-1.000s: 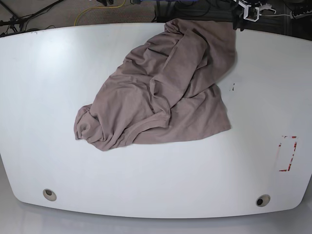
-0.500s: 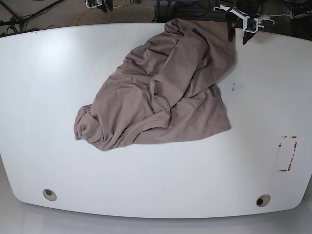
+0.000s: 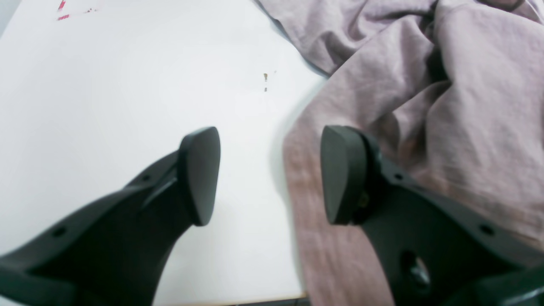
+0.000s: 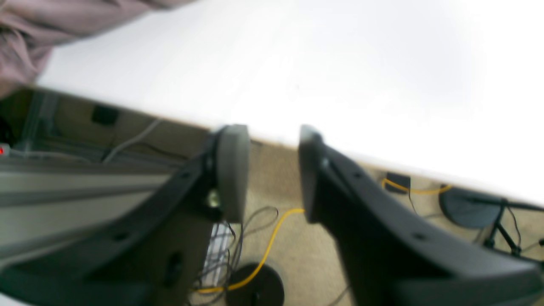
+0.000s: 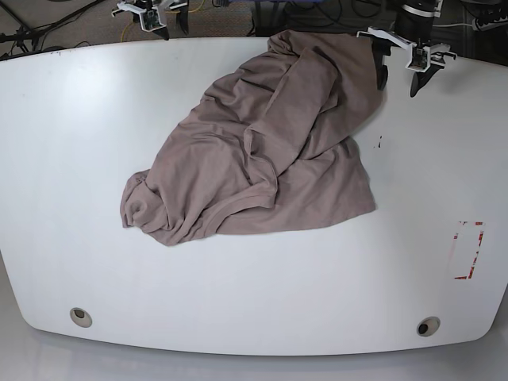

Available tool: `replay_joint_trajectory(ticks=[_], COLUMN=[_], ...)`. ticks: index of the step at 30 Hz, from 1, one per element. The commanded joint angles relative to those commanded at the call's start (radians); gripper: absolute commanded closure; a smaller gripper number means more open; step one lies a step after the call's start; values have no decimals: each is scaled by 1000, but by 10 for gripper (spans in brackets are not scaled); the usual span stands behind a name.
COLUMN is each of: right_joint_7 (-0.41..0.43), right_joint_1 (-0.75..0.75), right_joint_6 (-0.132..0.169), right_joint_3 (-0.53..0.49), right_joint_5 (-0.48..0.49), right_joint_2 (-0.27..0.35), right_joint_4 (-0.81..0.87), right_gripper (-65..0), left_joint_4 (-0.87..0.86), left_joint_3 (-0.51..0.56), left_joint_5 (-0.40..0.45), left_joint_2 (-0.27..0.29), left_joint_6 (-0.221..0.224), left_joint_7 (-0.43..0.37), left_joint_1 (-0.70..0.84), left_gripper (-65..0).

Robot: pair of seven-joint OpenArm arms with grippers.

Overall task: Fold the T-shirt properly
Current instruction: 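Move both grippers out over the table beside the crumpled shirt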

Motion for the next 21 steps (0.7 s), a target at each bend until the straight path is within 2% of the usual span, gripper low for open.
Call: replay_joint_trajectory(ticks=[3,9,21], right_joint_7=[-8,-18,-43], right_joint_1=[10,28,36], right_joint_6=[0,2,-1], right_joint_3=[-1,0,27], right_joint_5=[-1,0,5], right_joint_2=[-1,-4,0], right_joint_4=[-1,-6,4], right_gripper=[-378,-361,-321], left_joint_4=[-8,-23,-47], left_joint_3=[-1,1,18], left_joint_5=[1,2,-20], left_joint_2=[3,10,29], left_joint_6=[1,1,-27], left_joint_7=[3,10,-43], left_joint_1=[10,32,79], left_gripper=[-362,-350,-331])
